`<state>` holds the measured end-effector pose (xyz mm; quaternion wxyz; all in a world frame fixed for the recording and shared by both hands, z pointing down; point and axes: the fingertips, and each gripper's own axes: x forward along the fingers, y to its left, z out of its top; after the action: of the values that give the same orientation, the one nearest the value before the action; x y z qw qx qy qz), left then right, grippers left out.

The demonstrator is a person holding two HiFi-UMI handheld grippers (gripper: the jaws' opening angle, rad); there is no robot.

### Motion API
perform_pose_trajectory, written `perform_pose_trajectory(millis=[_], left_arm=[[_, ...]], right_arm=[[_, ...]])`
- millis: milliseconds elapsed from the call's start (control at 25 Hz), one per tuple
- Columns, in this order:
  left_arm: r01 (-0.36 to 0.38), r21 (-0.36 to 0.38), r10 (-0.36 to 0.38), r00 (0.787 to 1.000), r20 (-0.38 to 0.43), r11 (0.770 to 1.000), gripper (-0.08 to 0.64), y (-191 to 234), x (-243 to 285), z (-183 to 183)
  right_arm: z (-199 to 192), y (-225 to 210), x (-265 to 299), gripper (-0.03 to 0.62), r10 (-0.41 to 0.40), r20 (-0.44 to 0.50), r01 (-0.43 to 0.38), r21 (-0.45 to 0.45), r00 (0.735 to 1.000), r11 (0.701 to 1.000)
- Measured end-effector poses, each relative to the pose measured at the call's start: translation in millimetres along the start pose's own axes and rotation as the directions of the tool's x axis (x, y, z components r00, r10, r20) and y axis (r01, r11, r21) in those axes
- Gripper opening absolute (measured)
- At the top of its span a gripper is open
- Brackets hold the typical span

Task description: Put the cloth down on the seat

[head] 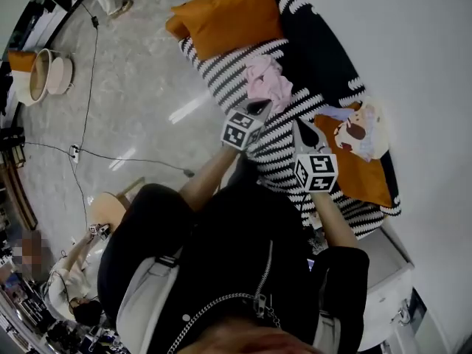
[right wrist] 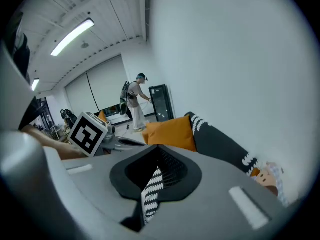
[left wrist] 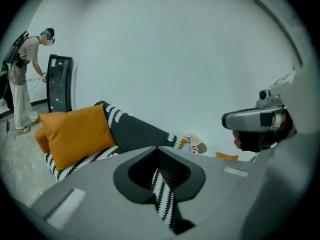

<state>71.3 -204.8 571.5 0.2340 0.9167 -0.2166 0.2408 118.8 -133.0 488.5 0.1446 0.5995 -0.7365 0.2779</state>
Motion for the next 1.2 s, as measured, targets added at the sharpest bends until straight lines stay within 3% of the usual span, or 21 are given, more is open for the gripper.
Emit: perform_pose_trajectory(millis=[120,280,480,1200], left_arm=[[-0.045,0.051,0.043,0.998,0.049,0.998,0.009,-12.8,-20.5,32.9],[-0.015,0.085,0.004,0.992,0.124,0.996,0.009,-42.4,-41.7,63.3],[-0.01,0.156,-0.018,0.984,0.179,0.988,0.009,-70.5,-62.4,95.9],[0.037,0.211,-0.068,0.987,0.143,0.977,0.009,-88.7,-31.5,107.2]], right_arm=[[29.5,9.9,-16.3,0.002,0.036,0.071,-0.032,-0.058,0.997,0.998],[50.3,16.9,-41.2,0.002,0.059,0.133,-0.042,-0.124,0.989,0.991],[62.3,18.3,-58.8,0.0,0.04,0.182,-0.016,-0.134,0.982,0.991],[69.3,-11.4,-86.9,0.0,-0.036,0.233,0.065,-0.122,0.972,0.99]])
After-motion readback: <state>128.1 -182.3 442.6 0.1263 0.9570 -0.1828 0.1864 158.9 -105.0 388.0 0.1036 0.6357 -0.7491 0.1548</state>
